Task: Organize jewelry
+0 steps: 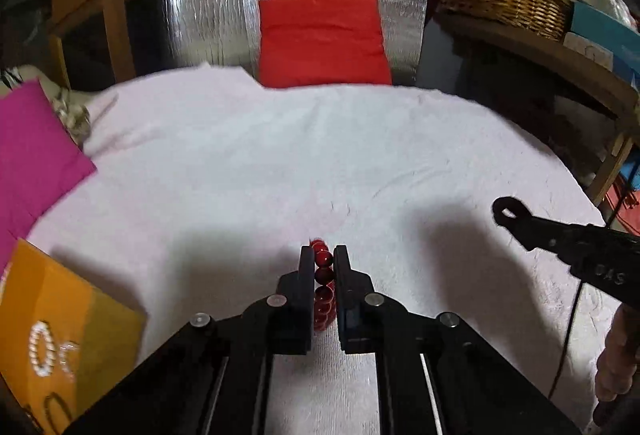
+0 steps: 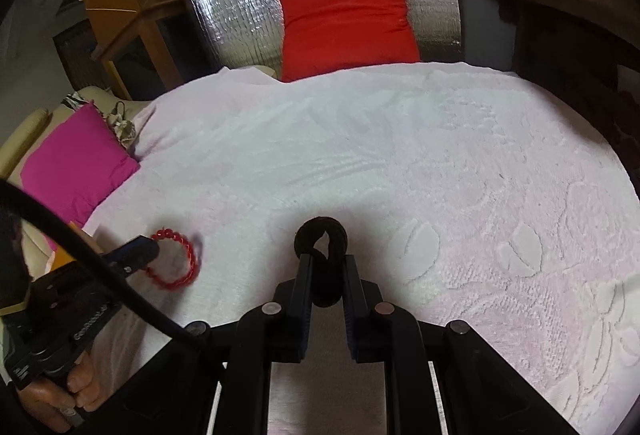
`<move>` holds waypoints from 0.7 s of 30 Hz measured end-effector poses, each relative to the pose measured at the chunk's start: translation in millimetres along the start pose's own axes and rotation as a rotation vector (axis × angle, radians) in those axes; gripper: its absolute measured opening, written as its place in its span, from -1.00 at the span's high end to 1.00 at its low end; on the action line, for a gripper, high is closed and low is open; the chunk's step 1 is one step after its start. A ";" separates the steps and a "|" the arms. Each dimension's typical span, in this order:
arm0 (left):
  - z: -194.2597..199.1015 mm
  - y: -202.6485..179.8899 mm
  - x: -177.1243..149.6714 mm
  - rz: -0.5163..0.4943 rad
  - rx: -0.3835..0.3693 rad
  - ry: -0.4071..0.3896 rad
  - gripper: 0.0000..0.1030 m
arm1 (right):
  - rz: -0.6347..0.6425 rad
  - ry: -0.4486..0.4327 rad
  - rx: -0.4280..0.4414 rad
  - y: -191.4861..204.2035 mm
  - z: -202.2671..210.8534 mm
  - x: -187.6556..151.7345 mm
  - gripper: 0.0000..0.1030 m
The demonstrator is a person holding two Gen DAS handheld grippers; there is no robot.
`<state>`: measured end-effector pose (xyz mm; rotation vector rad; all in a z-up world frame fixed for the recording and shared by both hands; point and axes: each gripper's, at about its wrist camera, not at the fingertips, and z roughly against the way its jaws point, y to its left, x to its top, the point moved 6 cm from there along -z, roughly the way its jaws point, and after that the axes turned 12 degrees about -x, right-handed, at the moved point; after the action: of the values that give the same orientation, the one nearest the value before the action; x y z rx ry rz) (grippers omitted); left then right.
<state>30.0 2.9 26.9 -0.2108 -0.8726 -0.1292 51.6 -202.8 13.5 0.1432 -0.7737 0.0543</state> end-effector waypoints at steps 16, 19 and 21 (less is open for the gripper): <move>45.1 -0.9 10.9 -0.035 0.048 -0.085 0.82 | 0.030 -0.050 0.030 26.7 23.5 -1.3 0.71; 40.6 0.1 8.8 -0.036 0.038 -0.073 0.81 | 0.033 -0.045 0.031 29.6 22.1 -1.5 0.71; 35.2 2.5 6.4 -0.033 0.018 -0.056 0.81 | 0.035 -0.044 0.032 31.5 20.9 -1.1 0.71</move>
<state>8.3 13.5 53.4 -0.1837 -0.9328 -0.1466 33.2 -174.7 30.9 0.1612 -0.8191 0.0971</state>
